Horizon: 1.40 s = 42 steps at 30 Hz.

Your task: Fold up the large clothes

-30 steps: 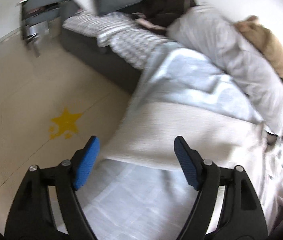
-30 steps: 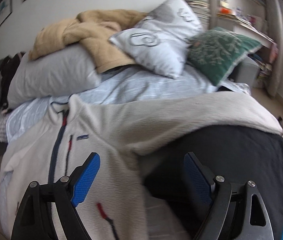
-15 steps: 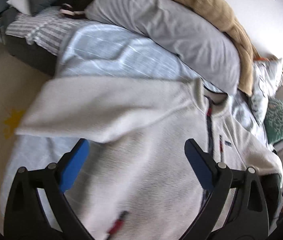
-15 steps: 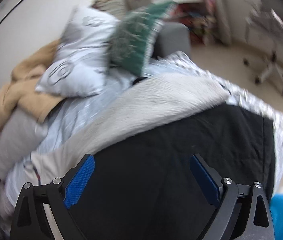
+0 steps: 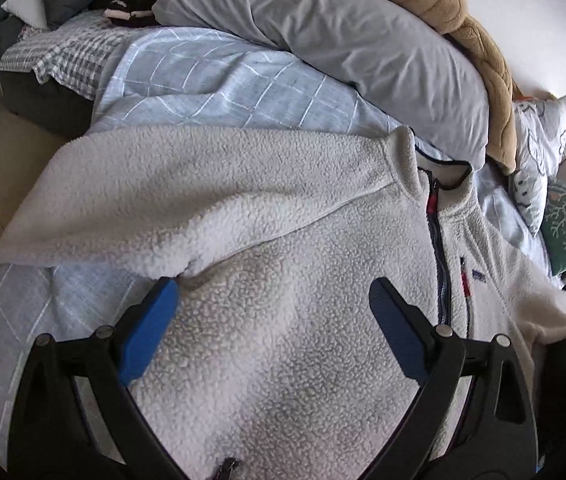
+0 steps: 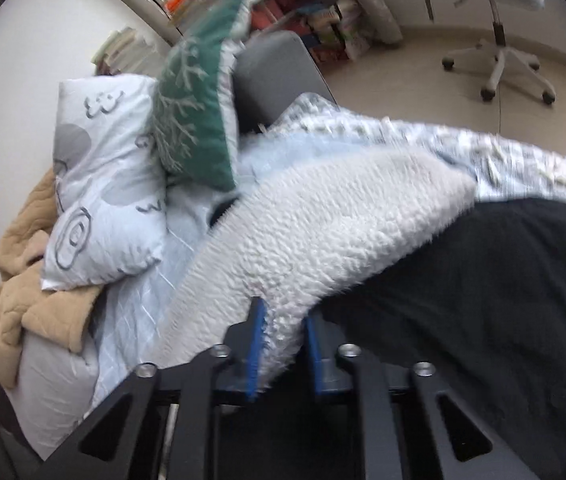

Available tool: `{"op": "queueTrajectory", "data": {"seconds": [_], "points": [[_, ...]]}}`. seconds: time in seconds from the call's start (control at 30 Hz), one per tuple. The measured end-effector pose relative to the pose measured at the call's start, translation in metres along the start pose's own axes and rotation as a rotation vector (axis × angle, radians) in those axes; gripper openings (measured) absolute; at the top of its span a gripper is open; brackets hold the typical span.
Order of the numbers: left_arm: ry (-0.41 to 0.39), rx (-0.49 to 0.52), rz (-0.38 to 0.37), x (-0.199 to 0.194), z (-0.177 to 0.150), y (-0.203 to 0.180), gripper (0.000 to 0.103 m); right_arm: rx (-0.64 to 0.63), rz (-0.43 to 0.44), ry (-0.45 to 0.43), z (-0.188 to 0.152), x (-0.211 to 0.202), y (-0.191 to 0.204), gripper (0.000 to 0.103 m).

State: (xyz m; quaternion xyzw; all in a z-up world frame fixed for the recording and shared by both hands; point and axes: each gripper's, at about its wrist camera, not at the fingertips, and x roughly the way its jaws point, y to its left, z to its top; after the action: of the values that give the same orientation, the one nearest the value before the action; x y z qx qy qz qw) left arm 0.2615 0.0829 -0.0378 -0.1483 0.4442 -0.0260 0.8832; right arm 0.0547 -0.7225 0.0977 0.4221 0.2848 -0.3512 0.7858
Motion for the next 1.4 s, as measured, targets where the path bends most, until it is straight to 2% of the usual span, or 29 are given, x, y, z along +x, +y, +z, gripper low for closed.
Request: {"op": "queueTrajectory", "data": {"seconds": [0.13,0.3,0.4,0.57,0.67,0.77,0.9,1.07,1.13,1.2,1.27,1.33,1.4], "points": [[0.005,-0.014,-0.04,0.001,0.003,-0.002,0.096,-0.156,0.057,-0.105,-0.001,-0.038,0.056,0.012],[0.007,0.027,-0.102,-0.004,0.003,-0.012,0.096,-0.392,0.131,-0.173,-0.033,-0.081,0.146,0.012],[-0.008,0.054,-0.115,-0.011,0.004,-0.017,0.096,-0.555,0.175,-0.193,-0.073,-0.102,0.209,0.011],[-0.004,0.041,-0.141,-0.013,0.007,-0.013,0.096,-0.735,0.263,-0.171,-0.148,-0.11,0.288,0.011],[-0.001,0.022,-0.147,-0.012,0.009,-0.009,0.096,-0.827,0.317,-0.122,-0.204,-0.105,0.326,0.011],[-0.002,0.008,-0.146,-0.012,0.009,-0.005,0.096,-0.908,0.366,-0.033,-0.268,-0.086,0.359,0.011],[-0.006,-0.003,-0.14,-0.014,0.01,-0.001,0.096,-0.992,0.378,0.068,-0.343,-0.053,0.38,0.011],[-0.005,-0.02,-0.13,-0.014,0.012,0.004,0.096,-1.058,0.334,0.255,-0.434,0.021,0.377,0.013],[0.002,-0.024,-0.13,-0.012,0.012,0.005,0.096,-1.081,0.293,0.304,-0.46,0.047,0.368,0.018],[0.011,-0.019,-0.128,-0.01,0.012,0.005,0.096,-1.111,0.259,0.367,-0.481,0.067,0.358,0.036],[0.022,-0.008,-0.13,-0.008,0.01,0.002,0.096,-1.148,0.225,0.433,-0.496,0.078,0.347,0.047],[0.027,0.013,-0.129,-0.007,0.008,-0.003,0.096,-1.173,0.254,0.425,-0.492,0.068,0.338,0.054],[0.035,0.05,-0.116,-0.008,0.005,-0.013,0.096,-1.134,0.288,0.434,-0.473,0.053,0.328,0.064]]}}
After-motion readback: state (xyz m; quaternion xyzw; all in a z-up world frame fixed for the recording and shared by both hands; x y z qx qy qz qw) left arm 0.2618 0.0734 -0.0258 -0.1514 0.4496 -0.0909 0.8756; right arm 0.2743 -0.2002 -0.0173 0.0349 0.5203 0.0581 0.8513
